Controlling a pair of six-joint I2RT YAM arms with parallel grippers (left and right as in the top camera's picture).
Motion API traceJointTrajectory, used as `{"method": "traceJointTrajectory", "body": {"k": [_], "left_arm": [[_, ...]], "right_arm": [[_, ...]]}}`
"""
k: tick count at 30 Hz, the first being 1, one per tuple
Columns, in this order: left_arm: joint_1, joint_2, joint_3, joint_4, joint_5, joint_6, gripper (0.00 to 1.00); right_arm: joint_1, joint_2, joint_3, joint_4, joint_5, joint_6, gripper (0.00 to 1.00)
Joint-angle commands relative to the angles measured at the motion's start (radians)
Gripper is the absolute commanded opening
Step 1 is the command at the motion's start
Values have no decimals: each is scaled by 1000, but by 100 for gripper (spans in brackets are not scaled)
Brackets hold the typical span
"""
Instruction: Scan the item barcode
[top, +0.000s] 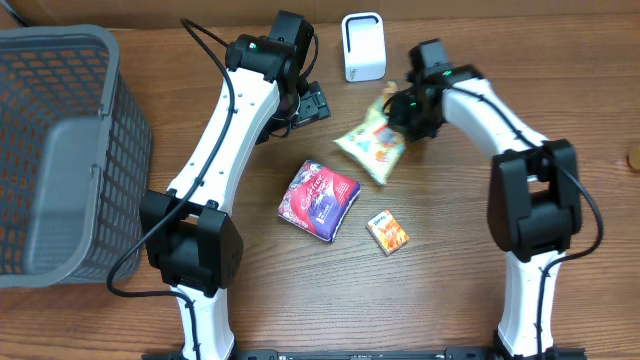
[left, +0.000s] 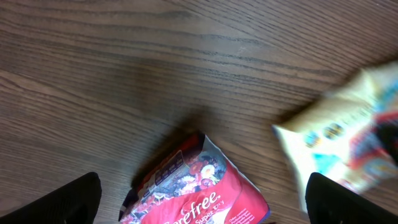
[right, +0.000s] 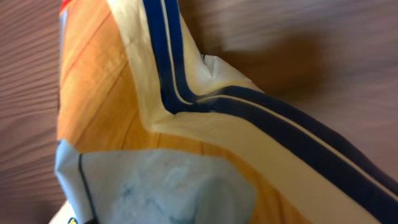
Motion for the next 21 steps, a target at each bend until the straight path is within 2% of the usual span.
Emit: {"method": "traceJointTrajectory", "body": {"k": [1,8,15,21], "left_arm": [[-10,10,4,2,9,12,97],[-14,10,4,10,9,12,97],[-15,10,4,6,9,13,97],[-15,10,4,5,9,13,97]], "right_arm": [[-68,-92,76,-116,298,-2,4],[-103,-148,150,-358,665,3,4],[-108,-147,140,-506,810,50,4],[-143,-146,89,-536,841,93,4]]}}
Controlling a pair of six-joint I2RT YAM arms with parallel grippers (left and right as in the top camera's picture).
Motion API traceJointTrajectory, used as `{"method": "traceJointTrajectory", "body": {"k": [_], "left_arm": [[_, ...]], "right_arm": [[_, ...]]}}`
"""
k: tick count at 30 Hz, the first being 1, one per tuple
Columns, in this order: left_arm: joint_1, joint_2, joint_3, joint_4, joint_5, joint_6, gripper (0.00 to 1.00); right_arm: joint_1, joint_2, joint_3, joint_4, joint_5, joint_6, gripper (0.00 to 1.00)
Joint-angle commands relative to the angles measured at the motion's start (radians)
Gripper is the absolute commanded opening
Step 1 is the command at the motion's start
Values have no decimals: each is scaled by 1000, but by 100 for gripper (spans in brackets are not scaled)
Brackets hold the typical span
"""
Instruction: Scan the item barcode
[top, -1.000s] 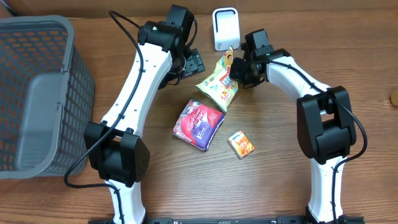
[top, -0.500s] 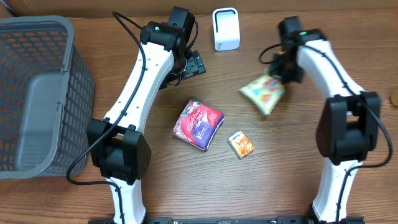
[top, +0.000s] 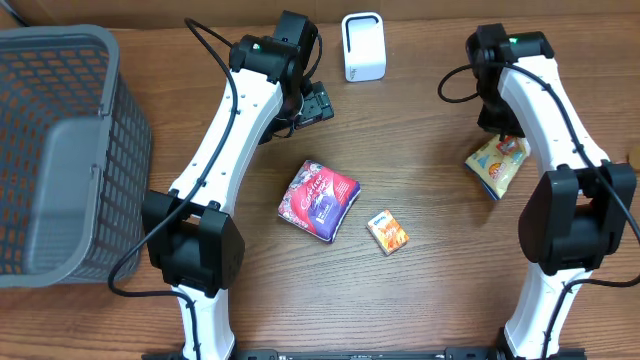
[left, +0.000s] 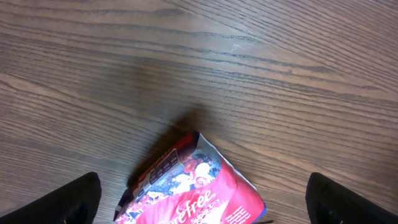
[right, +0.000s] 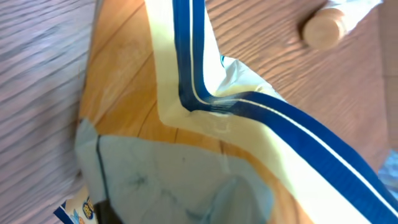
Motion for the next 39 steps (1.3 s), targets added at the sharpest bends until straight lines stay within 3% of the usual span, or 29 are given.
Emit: {"method": "traceJointTrajectory", "body": {"k": [1,13,25,28,33,35,37,39], "left_arm": [[-4,10,4,-1,6,13,97],[-4,10,4,0,5,27,97],[-4,10,4,0,6,27,98],[-4,11,4,4,31,29,70],[-17,41,4,53,190,124,45],[-29,67,4,65,240,145,33],[-40,100,4,71,271,148,9],[-47,135,4,86,332,165,4]], "right_arm": [[-36,-31,-50,-3,73,34,4],[-139,-30,-150,-11,9,34,4],[2,-30,-150,78,-94,26,4],[51,-31,-144,72,-96,23,4],[93,-31,-87,38,-186,19,4],[94,-31,-42,28,-292,-29,4],[89,-31,6,23,-418,-101,4],[74,-31,58,19,-575,-190,4]]}}
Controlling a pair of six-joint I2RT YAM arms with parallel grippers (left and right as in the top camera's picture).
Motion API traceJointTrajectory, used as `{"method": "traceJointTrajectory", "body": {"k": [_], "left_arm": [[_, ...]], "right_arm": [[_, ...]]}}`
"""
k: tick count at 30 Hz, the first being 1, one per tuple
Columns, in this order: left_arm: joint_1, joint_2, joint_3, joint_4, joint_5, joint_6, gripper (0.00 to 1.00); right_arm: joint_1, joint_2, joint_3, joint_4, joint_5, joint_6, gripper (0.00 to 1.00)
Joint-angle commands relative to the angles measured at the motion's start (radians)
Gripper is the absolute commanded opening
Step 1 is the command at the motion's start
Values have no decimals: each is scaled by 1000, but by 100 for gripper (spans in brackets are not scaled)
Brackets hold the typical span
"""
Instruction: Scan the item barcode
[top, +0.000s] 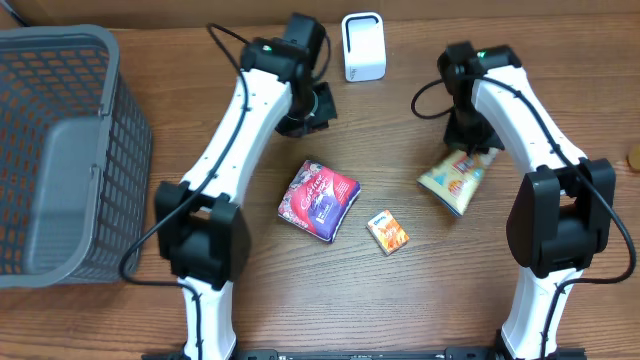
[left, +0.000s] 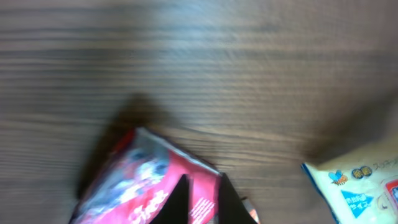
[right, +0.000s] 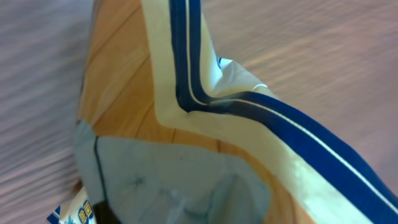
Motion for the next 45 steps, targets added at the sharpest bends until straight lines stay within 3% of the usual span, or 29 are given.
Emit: {"method": "traceJointTrajectory", "body": {"k": [1,5,8,22,37,39,42,45], "left_arm": [[-22,82,3,23,173,72,4],[-40,145,3,105,440,197,4],[-57,175,3,145,512,212,4],[-104,193,3,170,508,211,4],[-213,242,-1,211,441,138,4],[-221,249,-1,216,431,122,4],[-224,264,-1,235,432,111,4],[-224,286,-1,255,434,77,4]], "right_arm": [[-24,-31,123,-2,-326,-168,4],[-27,-31,138,-4,-392,-172,4],[-16,-31,119,-2,-389,-191,4],[1,-30,42,42,-386,-190,4],[3,-31,44,92,-605,-190,4],[-4,-31,50,90,-649,-191,11],[-16,-31,66,88,-744,-198,14],[-18,-31,76,89,-804,-198,47]]}}
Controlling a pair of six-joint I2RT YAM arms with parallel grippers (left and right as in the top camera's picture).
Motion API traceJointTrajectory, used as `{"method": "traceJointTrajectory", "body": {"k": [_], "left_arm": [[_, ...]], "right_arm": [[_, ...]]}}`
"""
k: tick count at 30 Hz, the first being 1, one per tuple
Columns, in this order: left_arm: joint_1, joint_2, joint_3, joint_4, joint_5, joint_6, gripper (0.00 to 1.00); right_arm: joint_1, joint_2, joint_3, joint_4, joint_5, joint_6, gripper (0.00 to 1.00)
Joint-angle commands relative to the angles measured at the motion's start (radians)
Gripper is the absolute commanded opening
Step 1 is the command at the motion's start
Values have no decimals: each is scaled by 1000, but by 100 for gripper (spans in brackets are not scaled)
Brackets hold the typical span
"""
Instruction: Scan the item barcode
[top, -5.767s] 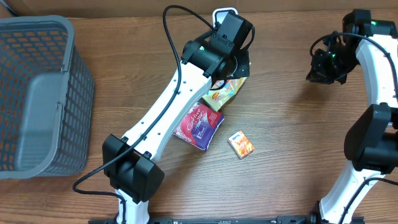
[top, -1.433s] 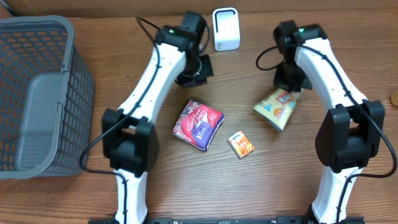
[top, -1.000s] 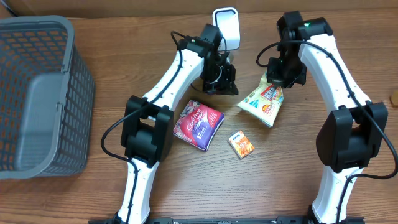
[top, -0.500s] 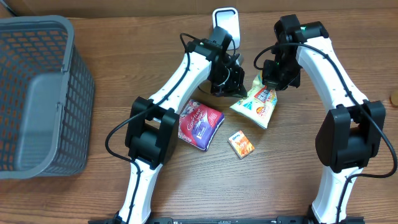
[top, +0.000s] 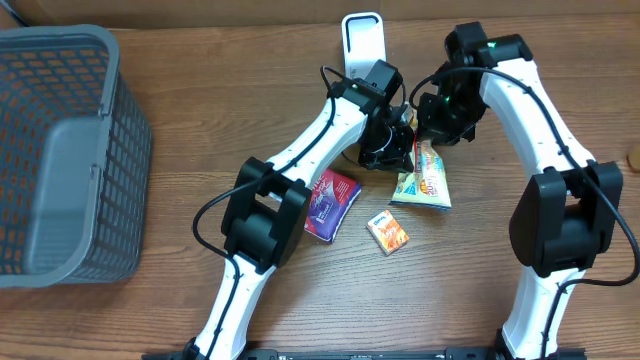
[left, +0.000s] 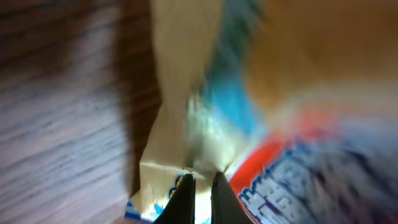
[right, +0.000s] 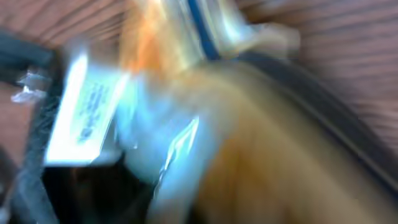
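A yellow and orange snack packet (top: 425, 182) hangs down to the table below the white barcode scanner (top: 362, 38). My right gripper (top: 441, 122) is shut on its top end. In the right wrist view the packet (right: 249, 124) fills the blurred frame and hides the fingers. My left gripper (top: 396, 150) sits just left of the packet, close to the right gripper. In the left wrist view the left gripper (left: 200, 186) has its fingers drawn almost together. Their tips rest against the packet (left: 280, 124) by its pale edge.
A purple-red packet (top: 335, 195) lies partly under the left arm. A small orange box (top: 388, 232) lies in front of the snack packet. A grey basket (top: 40, 70) stands at the far left. A round wooden piece (top: 634, 157) shows at the right edge.
My left gripper has moved right from beside the scanner to the snack packet. The right gripper has carried the packet left and back, nearer the scanner.
The right gripper held the snack packet by the scanner while the left gripper stood open at the back. Then the packet was at the far right. Later it was back toward the middle and the left gripper was shut. Now both grippers meet at the packet.
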Motion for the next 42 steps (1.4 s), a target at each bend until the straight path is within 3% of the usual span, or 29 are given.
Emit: {"method": "traceJointTrajectory", "body": {"k": [1,10,11,14,16,19,25,34,42], "left_arm": [[-11,43,0,21,1,-49,4],[14,43,2,9,-2,-28,4],[20,43,3,0,-2,-28,4],[46,43,12,-47,1,-27,4],[64,43,26,-83,1,-6,4],[97,43,60,-138,0,32,4],[149,43,75,-172,24,34,4],[154,43,75,-196,19,31,4],[153,44,74,-203,14,17,4]], "right_arm": [[1,-31,31,7,-153,-3,52],[-77,-31,119,-86,-72,-85,59],[-89,-31,131,-98,-42,-86,64],[-151,-31,145,-114,54,-127,95],[-196,-31,123,-123,71,-133,100],[-263,-30,60,-117,9,-171,100],[-334,-31,-172,-4,-323,-376,97],[-328,-30,-463,298,-533,-376,94],[-323,-30,-522,399,-637,-416,90]]}}
